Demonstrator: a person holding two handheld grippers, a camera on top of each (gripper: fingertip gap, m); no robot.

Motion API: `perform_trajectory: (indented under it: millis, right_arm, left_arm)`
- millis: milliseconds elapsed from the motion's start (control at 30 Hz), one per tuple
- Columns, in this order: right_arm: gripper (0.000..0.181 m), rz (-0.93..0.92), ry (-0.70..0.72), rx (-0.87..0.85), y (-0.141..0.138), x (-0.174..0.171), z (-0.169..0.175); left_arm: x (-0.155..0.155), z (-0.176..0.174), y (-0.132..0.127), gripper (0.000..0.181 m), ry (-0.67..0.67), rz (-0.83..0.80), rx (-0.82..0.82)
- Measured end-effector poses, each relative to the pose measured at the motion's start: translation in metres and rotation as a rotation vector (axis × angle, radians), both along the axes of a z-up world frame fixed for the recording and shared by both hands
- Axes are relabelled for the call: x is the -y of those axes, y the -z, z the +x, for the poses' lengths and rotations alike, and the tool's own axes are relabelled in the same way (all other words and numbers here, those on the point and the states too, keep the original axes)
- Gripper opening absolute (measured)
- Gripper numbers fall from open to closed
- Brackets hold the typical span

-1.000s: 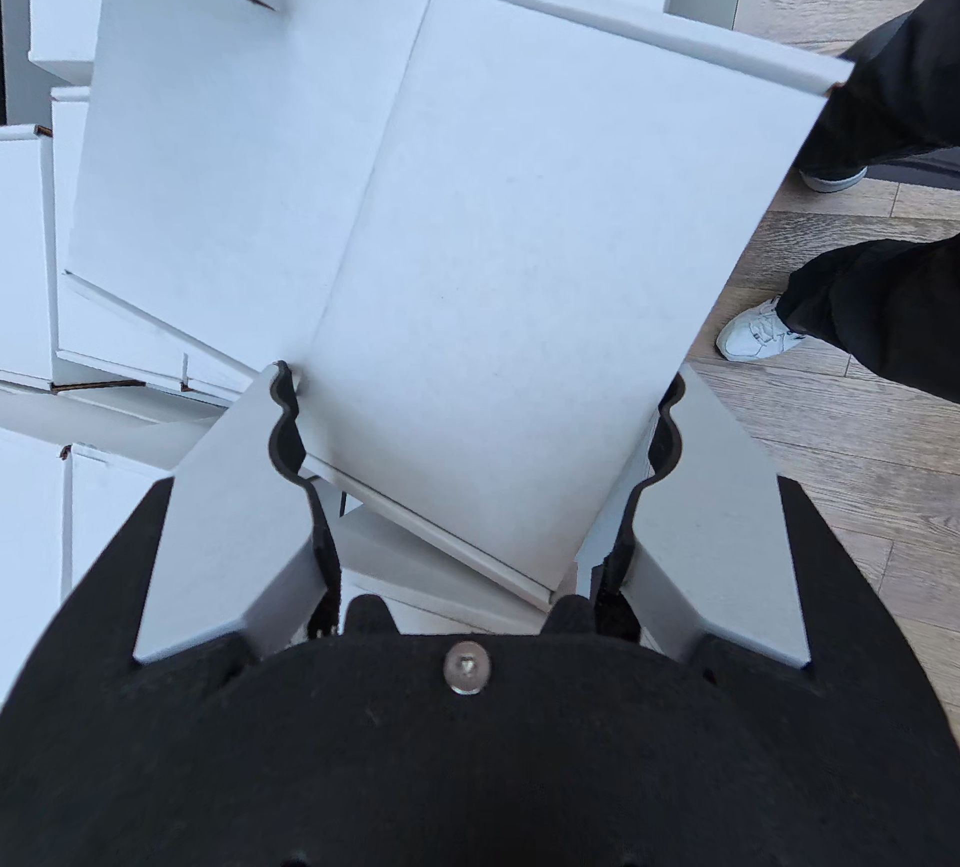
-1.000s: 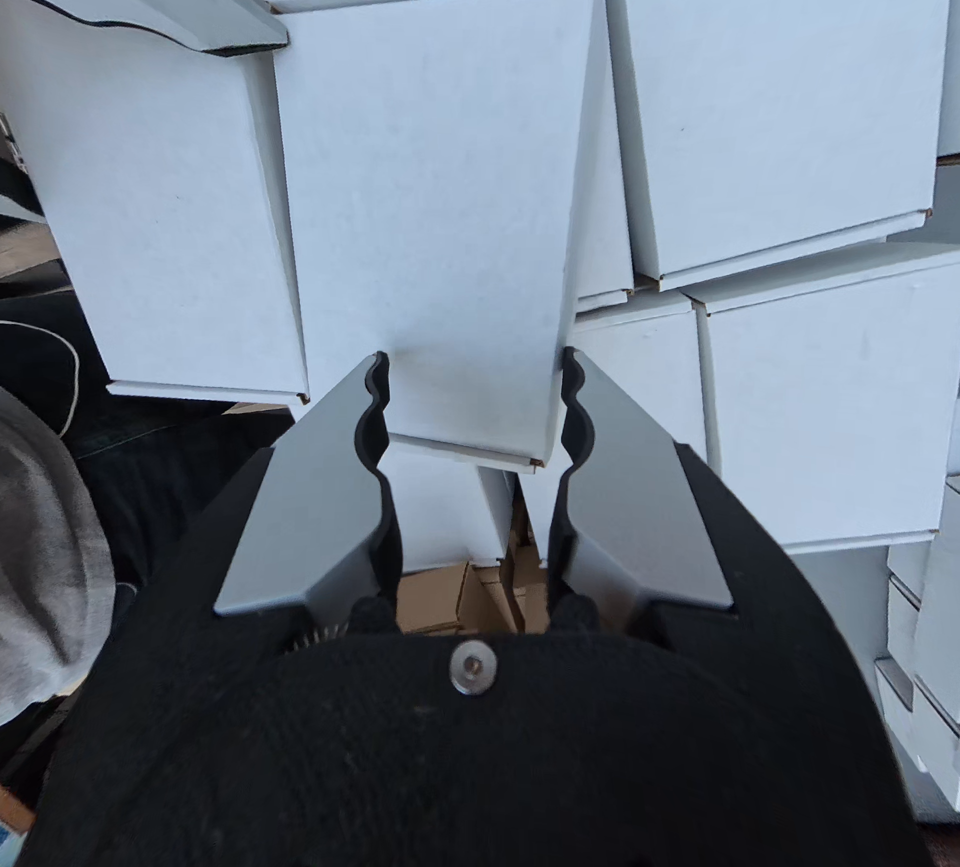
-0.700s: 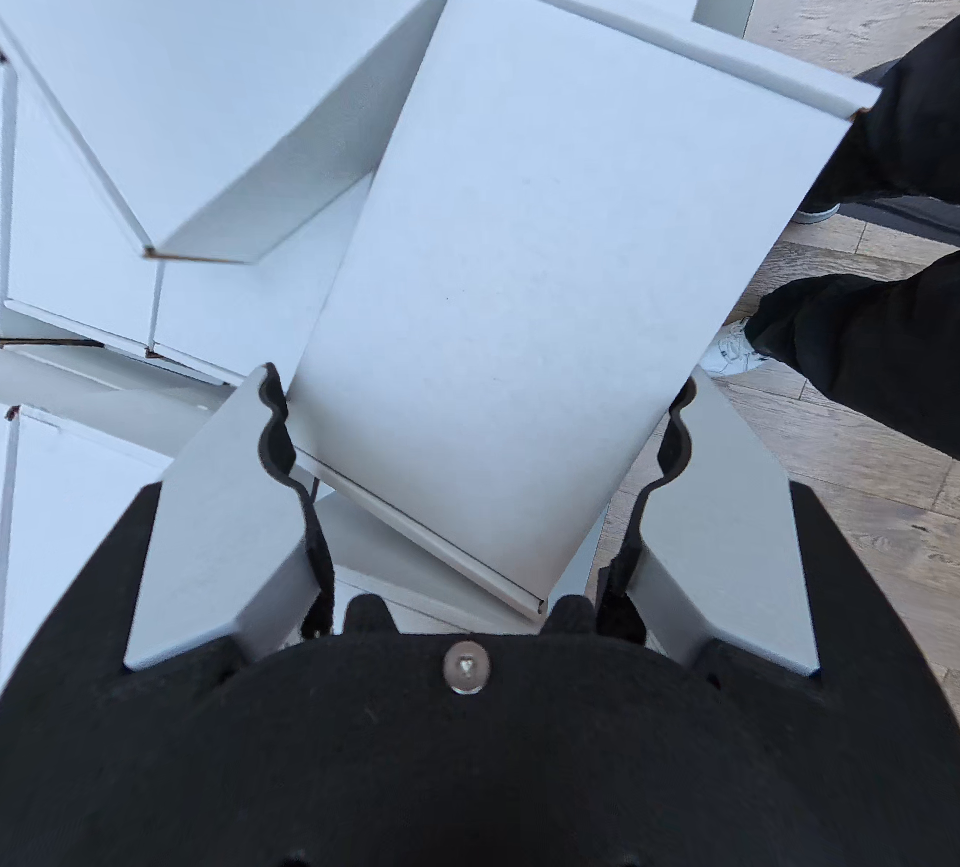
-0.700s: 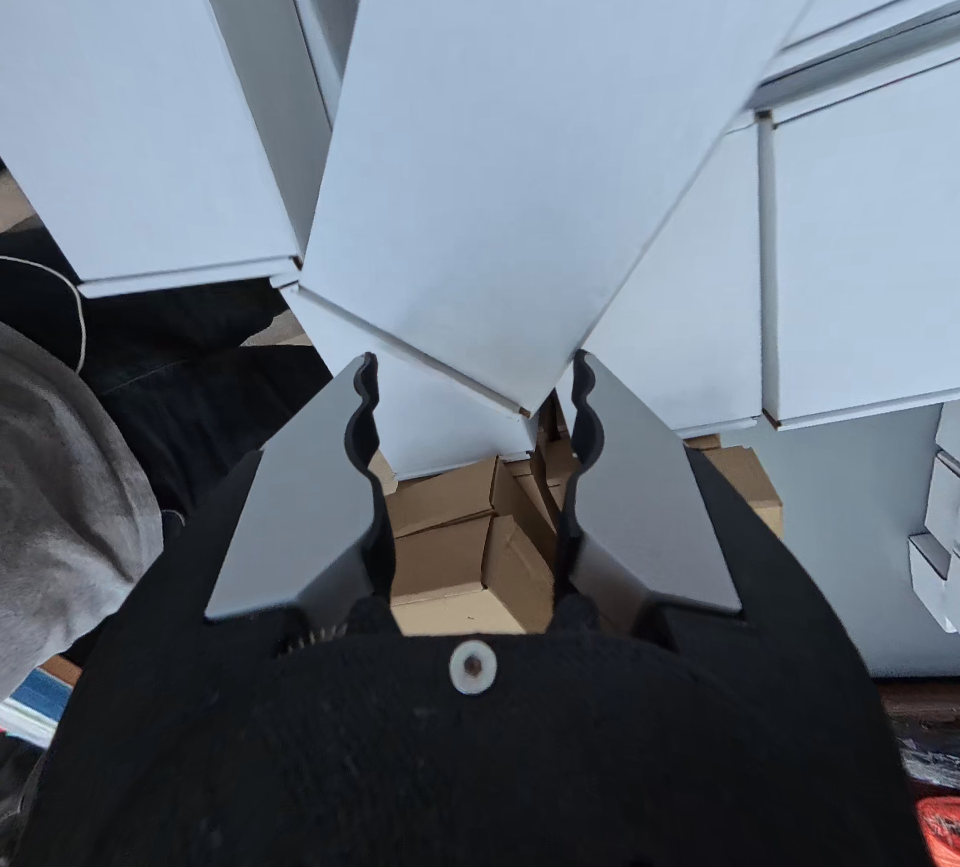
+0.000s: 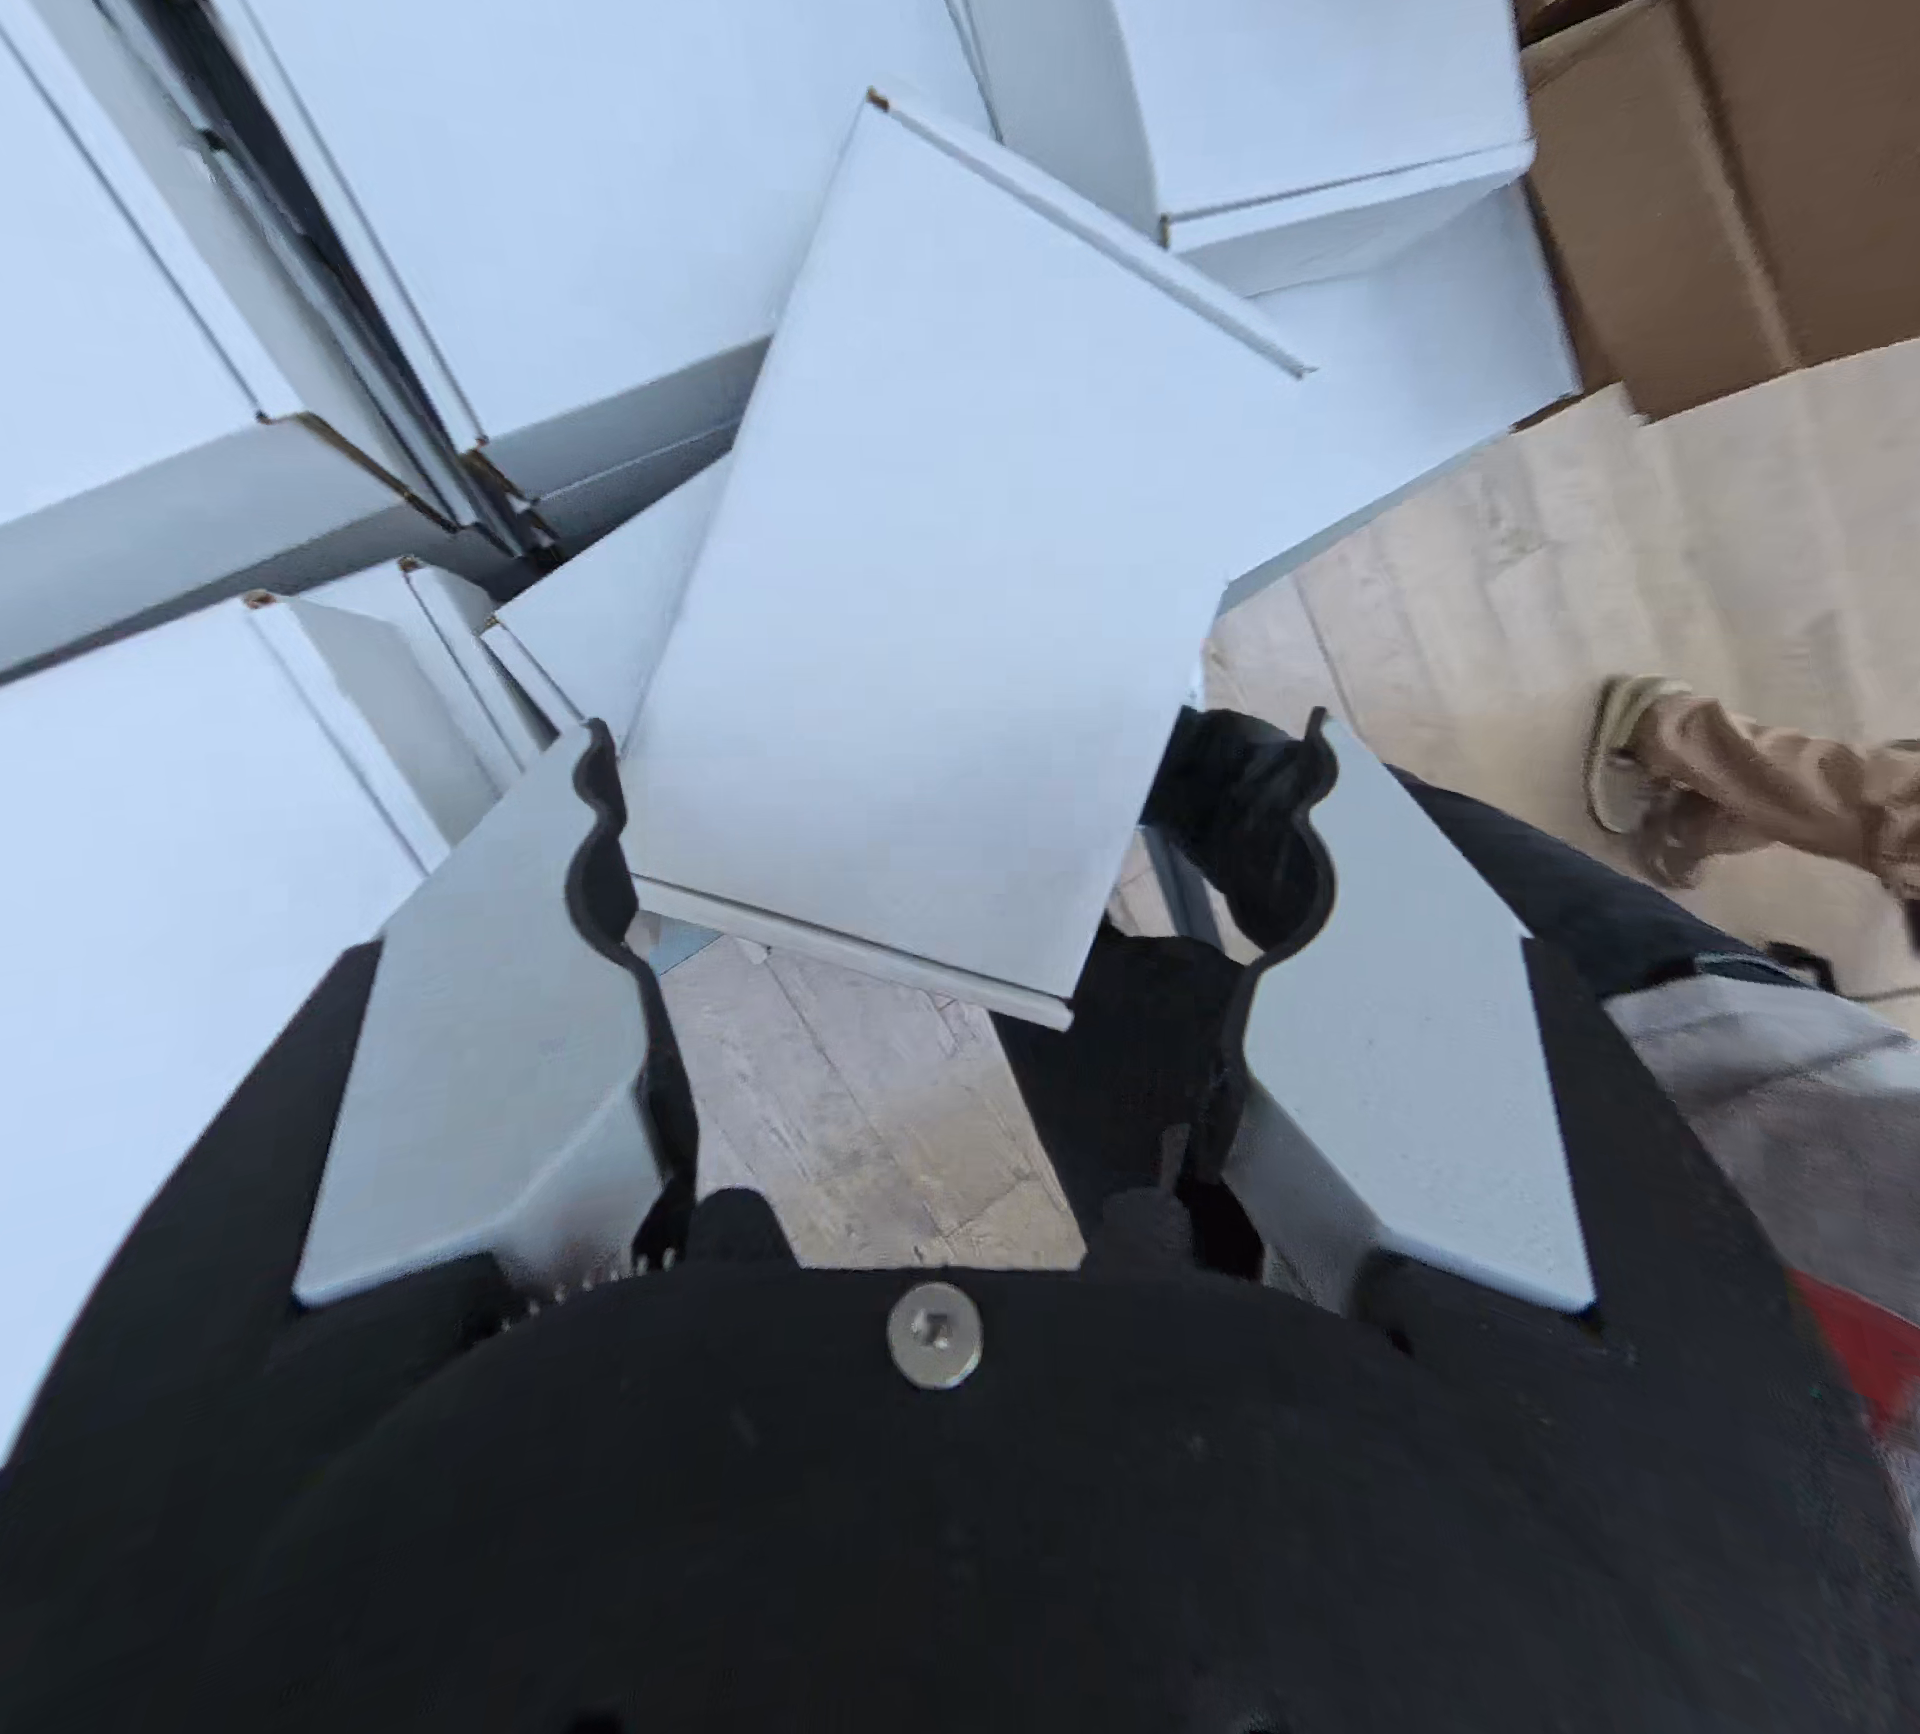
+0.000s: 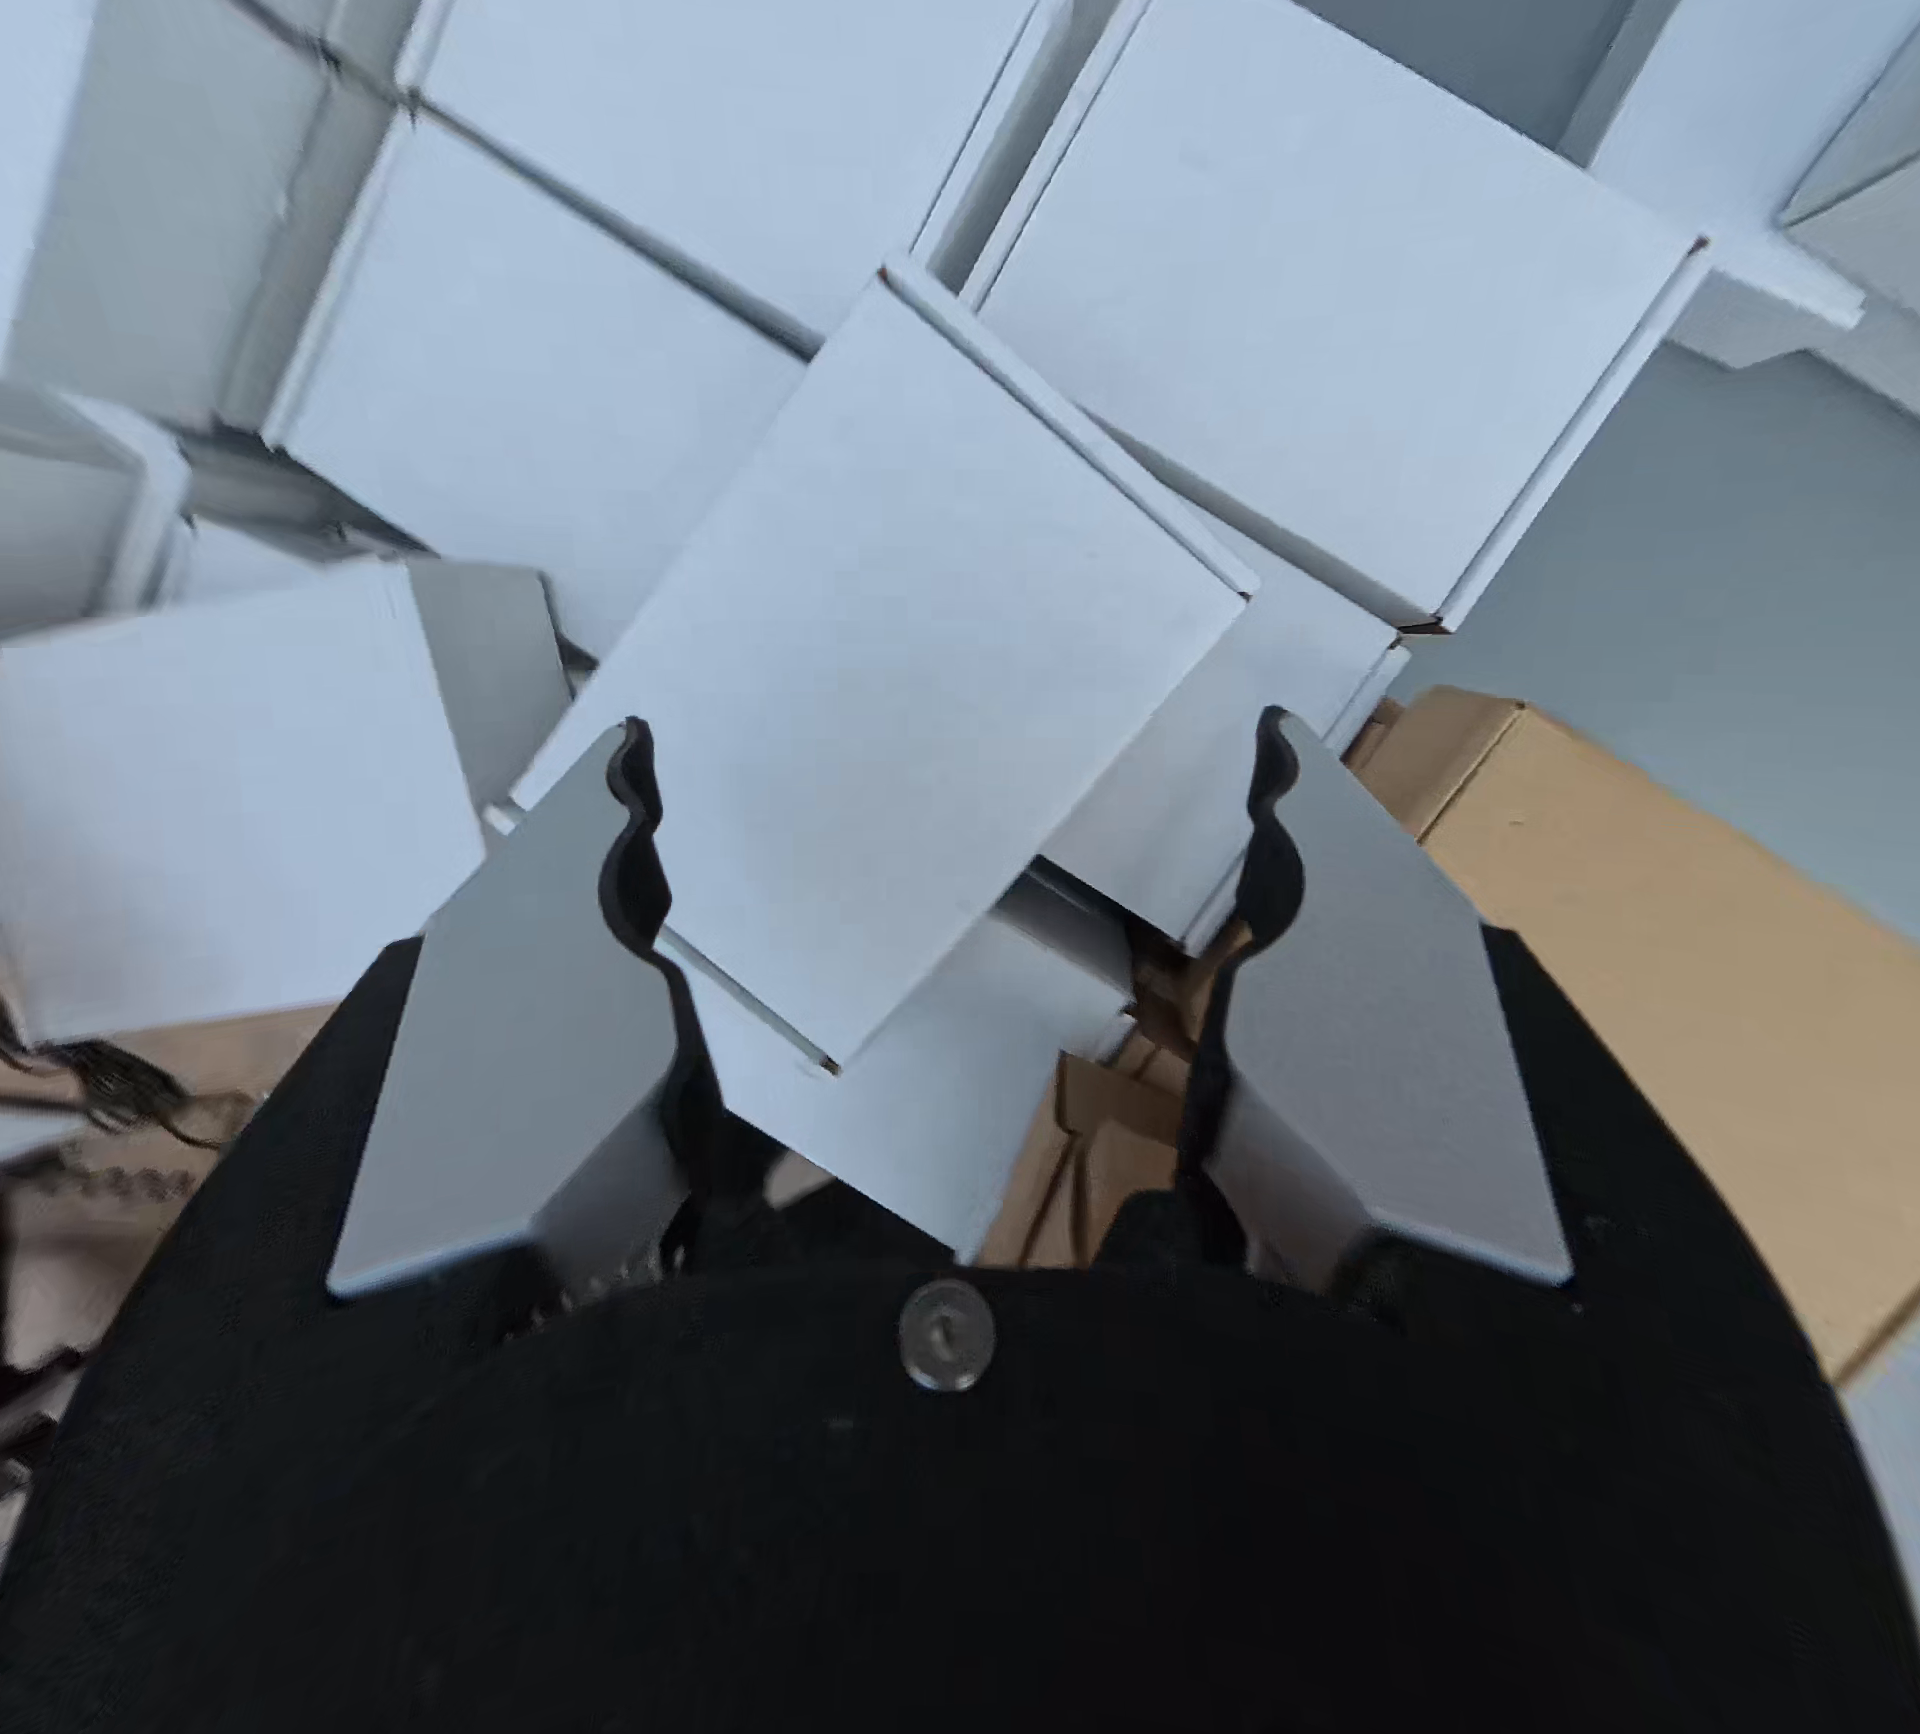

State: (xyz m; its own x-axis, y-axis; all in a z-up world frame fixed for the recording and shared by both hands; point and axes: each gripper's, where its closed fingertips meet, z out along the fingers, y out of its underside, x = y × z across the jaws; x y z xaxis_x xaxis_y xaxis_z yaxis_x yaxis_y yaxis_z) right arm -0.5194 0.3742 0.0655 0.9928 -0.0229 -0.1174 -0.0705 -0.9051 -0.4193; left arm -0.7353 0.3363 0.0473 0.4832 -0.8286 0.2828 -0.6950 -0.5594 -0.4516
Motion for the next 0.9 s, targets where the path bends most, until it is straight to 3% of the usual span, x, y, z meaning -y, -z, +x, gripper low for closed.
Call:
perform_trajectory:
  millis: [33, 100, 167, 233, 333, 433, 500, 633, 700, 767, 900]
  right_arm:
    - [0.118, 0.032, 0.086, -0.045, -0.002, -0.006, -0.001]
    - [0.126, 0.076, 0.211, -0.123, -0.004, -0.018, -0.01]
    - [0.143, 0.023, 0.286, -0.034, 0.012, -0.021, -0.005]
    - [0.15, -0.117, 0.288, -0.015, 0.039, -0.014, -0.017]
    - [0.151, -0.272, 0.268, 0.019, 0.074, 0.001, -0.025]
    - [0.15, -0.28, 0.264, -0.005, 0.076, -0.004, -0.025]
    - [0.146, -0.34, 0.181, 0.015, 0.075, 0.002, -0.027]
    - [0.146, -0.26, 0.144, -0.018, 0.065, -0.009, -0.028]
    - [0.146, -0.31, 0.079, 0.03, 0.068, -0.004, -0.025]
    - [0.149, -0.364, 0.054, 0.02, 0.072, 0.003, -0.027]
    - [0.141, -0.381, 0.059, -0.015, 0.073, 0.003, -0.029]
  left_arm:
    - [0.001, 0.001, -0.008, 0.125, 0.034, -0.026, 0.039]
    - [-0.012, 0.004, -0.017, 0.133, 0.115, 0.071, 0.082]
    - [-0.026, 0.002, -0.014, 0.149, 0.15, 0.18, 0.042]
    - [-0.016, 0.005, -0.005, 0.159, 0.183, 0.171, -0.026]
    - [-0.012, 0.014, 0.014, 0.161, 0.23, 0.323, -0.141]
    - [-0.02, 0.013, 0.038, 0.148, 0.242, 0.412, -0.332]
    - [-0.013, 0.014, 0.046, 0.13, 0.232, 0.337, -0.346]
    - [-0.022, 0.017, 0.039, 0.13, 0.134, 0.292, -0.258]
    - [-0.027, 0.024, 0.037, 0.152, 0.147, 0.297, -0.234]
    - [-0.032, 0.026, 0.046, 0.156, 0.171, 0.271, -0.28]
    - [-0.004, 0.024, 0.071, 0.156, 0.228, -0.024, -0.347]
